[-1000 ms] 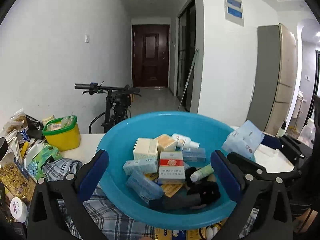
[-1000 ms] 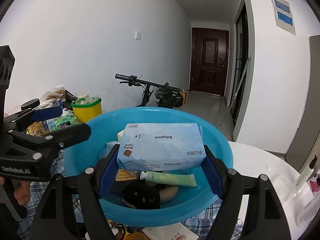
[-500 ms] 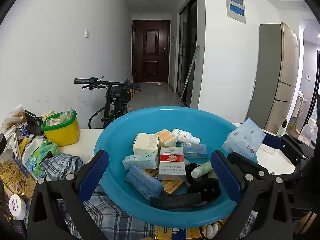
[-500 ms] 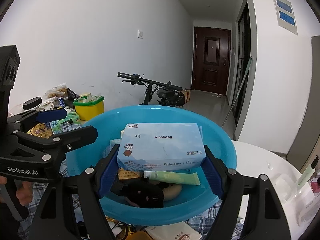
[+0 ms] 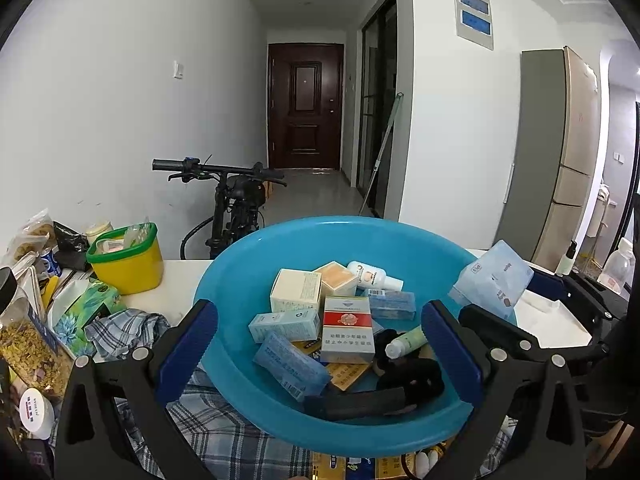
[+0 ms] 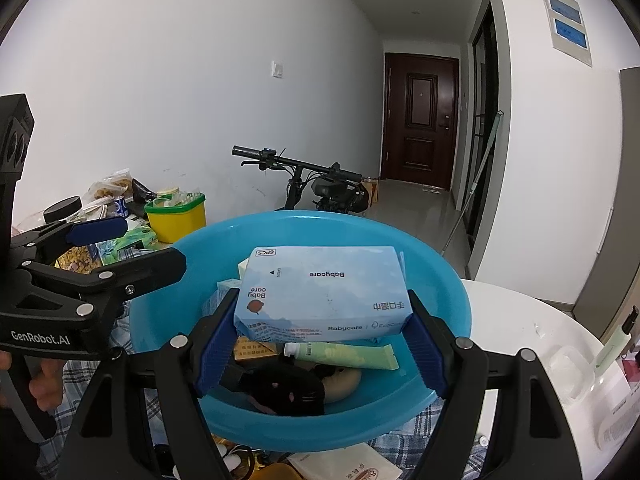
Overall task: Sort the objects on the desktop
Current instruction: 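Hold the wipes pack in the right gripper inside the basin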
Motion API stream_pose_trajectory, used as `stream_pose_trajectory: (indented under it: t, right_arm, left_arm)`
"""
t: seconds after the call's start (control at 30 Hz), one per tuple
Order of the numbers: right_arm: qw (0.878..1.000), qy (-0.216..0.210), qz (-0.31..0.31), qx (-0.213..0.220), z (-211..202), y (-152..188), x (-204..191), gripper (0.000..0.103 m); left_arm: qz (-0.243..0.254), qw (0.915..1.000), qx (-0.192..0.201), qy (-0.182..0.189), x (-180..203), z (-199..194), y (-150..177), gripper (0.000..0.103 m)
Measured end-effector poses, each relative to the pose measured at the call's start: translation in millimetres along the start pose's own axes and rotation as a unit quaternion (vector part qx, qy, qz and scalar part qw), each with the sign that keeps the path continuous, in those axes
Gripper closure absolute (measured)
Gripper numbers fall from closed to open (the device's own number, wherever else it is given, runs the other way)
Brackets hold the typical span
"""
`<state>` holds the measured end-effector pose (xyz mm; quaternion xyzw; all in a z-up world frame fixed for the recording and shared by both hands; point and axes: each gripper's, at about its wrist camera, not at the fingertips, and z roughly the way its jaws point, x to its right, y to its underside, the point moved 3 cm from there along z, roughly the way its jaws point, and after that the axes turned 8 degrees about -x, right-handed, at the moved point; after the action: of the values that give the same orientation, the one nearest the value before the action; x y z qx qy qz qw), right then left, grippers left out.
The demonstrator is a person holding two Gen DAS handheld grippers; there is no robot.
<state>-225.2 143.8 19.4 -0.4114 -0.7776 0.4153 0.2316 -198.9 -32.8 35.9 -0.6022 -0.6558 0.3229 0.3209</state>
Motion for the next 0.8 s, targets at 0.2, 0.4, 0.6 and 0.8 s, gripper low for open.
stream_pose_trajectory:
  t: [0.2, 0.4, 0.6, 0.8]
  right_arm:
    - [1.000, 0.001, 0.003, 0.000, 0.1, 0.6, 0.1, 0.027]
    - [1.000, 0.000, 0.003, -0.003, 1.3, 1.2, -0.5, 0.027]
    - [1.000, -0.001, 0.002, -0.002, 1.1, 0.9, -0.5, 0.027]
    - [1.000, 0.000, 0.003, -0.002, 1.5, 1.2, 0.1, 0.027]
  left_arm:
    - [-0.002, 1.0000, -0.001, -0.003, -0.8, 0.0, -0.1, 0.000]
    - [0.000, 1.0000, -0.004, -0.004, -0.5, 0.9, 0.3, 0.000]
    - [0.000, 1.0000, -0.005, -0.005, -0.3, 1.1, 0.4, 0.000]
    - [0.000, 1.0000, -0.005, -0.005, -0.6, 1.0, 0.2, 0.000]
